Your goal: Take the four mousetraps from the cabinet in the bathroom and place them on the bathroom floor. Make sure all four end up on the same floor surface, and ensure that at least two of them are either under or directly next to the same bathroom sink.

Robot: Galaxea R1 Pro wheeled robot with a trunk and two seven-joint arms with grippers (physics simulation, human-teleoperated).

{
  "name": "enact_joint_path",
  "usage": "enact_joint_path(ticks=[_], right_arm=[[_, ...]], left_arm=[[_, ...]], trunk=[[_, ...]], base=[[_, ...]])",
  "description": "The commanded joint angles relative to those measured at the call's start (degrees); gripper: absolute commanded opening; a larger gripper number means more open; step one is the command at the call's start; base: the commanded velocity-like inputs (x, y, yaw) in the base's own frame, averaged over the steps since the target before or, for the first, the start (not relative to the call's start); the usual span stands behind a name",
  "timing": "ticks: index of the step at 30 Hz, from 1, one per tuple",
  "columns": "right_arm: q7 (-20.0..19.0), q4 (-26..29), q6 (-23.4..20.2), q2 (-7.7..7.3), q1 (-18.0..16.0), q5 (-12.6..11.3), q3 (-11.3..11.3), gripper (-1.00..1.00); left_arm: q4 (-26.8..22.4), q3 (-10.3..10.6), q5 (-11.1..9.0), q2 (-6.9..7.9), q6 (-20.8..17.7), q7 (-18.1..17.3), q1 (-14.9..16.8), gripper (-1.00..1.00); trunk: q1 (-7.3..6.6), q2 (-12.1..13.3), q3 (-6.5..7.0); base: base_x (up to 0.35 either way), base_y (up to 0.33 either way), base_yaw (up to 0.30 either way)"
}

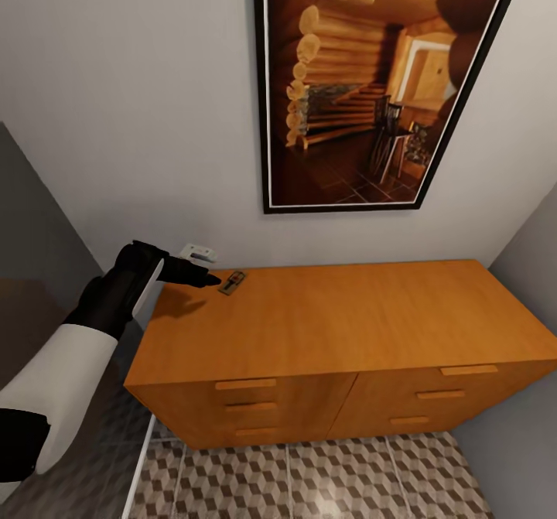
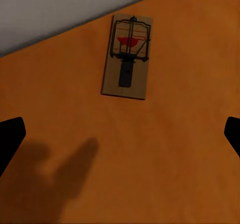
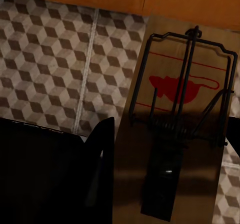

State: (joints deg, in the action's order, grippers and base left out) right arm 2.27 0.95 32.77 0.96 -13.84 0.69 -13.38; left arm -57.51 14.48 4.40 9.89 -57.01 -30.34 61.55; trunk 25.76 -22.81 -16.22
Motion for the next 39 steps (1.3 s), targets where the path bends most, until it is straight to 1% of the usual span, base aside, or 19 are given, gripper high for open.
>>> enact_joint_path(ticks=[1, 11, 28, 31, 36, 39], right_arm=[[0.01, -0.07, 0.18, 0.01, -0.05, -0.04, -0.24, -1.00], [-0.01, -0.07, 0.26, 0.01, -0.05, 0.01, -0.24, -1.00], [0.00, -0.07, 0.27, 0.01, -0.05, 0.01, -0.24, -1.00], [-0.02, -0.07, 0.27, 0.01, -0.04, 0.01, -0.24, -1.00], [-0.02, -0.07, 0.27, 0.01, -0.03, 0.01, -0.24, -1.00], [-0.01, -0.07, 0.27, 0.01, -0.05, 0.01, -0.24, -1.00]], left_arm=[[-0.07, 0.12, 0.49, 0.01, -0.11, -0.42, 0.06, 1.00], [-0.13, 0.18, 0.52, -0.86, -0.11, -0.36, 0.06, 1.00], [-0.07, 0.11, 0.60, -1.02, -0.11, -0.27, 0.06, 1.00], [-0.08, 0.11, 0.96, -1.02, -0.11, -0.25, 0.06, 1.00], [-0.21, 0.11, 2.55, -1.13, -0.11, -0.24, 0.06, 1.00], [-0.27, 0.11, 3.06, -1.29, -0.11, -0.24, 0.06, 1.00]], trunk=[[0.03, -0.11, -0.18], [0.03, -0.11, -0.98], [0.03, -0.11, -2.34], [0.03, -0.11, -2.57], [0.03, -0.11, -2.95], [0.03, -0.11, -3.13]], base=[[0.000, 0.000, 0.000], [0.000, 0.000, 0.000], [0.000, 0.000, 0.000], [0.000, 0.000, 0.000], [0.010, 0.000, 0.000], [0.114, 0.000, 0.000]])
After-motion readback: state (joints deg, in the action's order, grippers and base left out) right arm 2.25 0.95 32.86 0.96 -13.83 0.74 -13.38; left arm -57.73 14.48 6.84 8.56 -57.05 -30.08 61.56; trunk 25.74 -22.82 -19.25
